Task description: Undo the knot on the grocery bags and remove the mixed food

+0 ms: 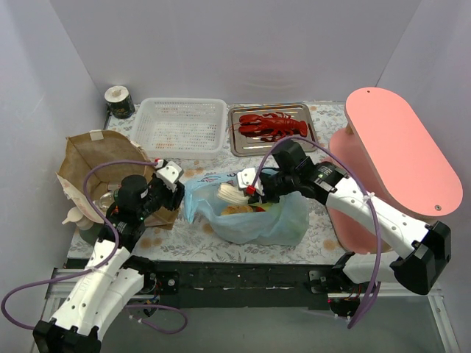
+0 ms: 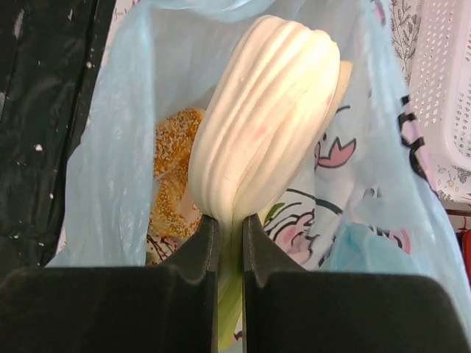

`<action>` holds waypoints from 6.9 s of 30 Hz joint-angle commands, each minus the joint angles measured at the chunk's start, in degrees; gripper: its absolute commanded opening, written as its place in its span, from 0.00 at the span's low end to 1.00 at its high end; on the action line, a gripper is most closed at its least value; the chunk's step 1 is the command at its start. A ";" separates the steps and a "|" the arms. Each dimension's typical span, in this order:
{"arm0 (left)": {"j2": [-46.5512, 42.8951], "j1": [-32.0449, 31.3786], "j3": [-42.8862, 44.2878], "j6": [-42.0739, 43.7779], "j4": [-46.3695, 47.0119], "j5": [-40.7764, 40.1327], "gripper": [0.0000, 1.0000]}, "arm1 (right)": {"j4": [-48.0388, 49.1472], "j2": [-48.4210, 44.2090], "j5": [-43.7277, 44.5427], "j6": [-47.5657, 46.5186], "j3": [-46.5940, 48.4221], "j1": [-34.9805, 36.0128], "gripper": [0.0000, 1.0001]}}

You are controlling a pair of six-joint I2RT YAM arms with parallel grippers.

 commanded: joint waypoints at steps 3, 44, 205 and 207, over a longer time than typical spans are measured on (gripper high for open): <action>-1.57 0.33 0.25 0.51 -4.28 4.18 0.50 | 4.56 -0.93 -3.14 5.73 5.98 -0.22 0.01; -4.82 1.30 4.47 7.19 -19.22 11.21 0.00 | 43.69 32.21 8.99 -1.97 51.97 -13.67 0.01; 23.91 -15.40 16.51 -7.75 -4.55 11.84 0.01 | 13.97 -7.08 16.82 -6.83 -17.32 11.73 0.45; 24.00 -15.40 16.69 -8.02 -3.24 8.07 0.11 | 14.67 -4.71 16.46 -7.01 -15.73 11.64 0.43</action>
